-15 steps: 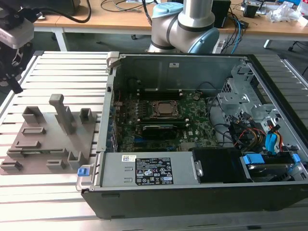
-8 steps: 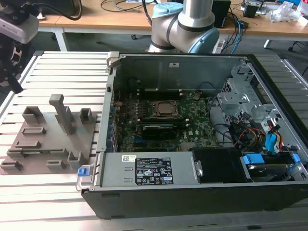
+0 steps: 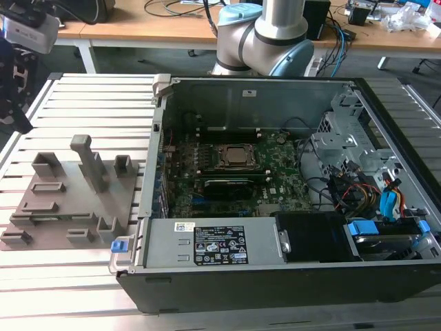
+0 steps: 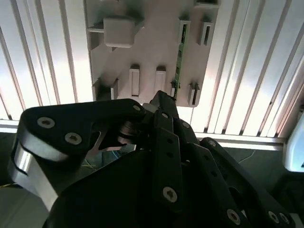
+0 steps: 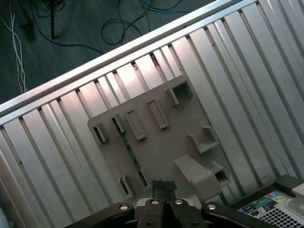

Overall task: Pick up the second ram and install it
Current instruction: 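Pick up the second ram and move it above second insertion slot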

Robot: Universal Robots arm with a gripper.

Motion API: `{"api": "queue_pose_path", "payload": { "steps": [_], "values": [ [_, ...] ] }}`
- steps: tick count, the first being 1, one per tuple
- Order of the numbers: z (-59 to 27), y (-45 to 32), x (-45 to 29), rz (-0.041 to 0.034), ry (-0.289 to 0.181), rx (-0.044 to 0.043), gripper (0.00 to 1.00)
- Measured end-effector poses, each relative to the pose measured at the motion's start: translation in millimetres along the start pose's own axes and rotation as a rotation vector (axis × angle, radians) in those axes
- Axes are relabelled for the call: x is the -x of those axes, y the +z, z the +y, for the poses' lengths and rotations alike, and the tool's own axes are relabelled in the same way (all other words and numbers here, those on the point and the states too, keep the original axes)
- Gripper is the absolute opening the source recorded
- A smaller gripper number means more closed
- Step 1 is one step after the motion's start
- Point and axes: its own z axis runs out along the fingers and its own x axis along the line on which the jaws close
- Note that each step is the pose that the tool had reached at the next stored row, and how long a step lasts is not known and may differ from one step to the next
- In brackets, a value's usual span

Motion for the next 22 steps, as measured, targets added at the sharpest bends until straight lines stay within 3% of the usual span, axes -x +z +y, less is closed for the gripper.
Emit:
{"api": "queue_pose_path", "payload": {
  "steps": [9,14,16,17,19,20,21,22],
  "values": [
    [0.0,0.0,0.0,0.0035,-0.237,0.006,0.11],
    [0.0,0.0,0.0,0.0038,-0.25,0.0063,0.11],
    [0.0,0.0,0.0,0.0038,-0.251,0.0064,0.24],
    [0.0,0.0,0.0,0.0038,-0.253,0.0064,0.24],
    [0.0,0.1,0.0,0.0051,-0.331,0.0083,0.24],
    [-0.1,0.2,0.0,0.0059,-0.342,0.0084,0.24],
    [-0.1,0.1,0.1,0.0093,-0.342,0.0108,0.24],
    [-0.1,0.1,0.0,0.0162,-0.342,0.0245,0.24]
  ]
}}
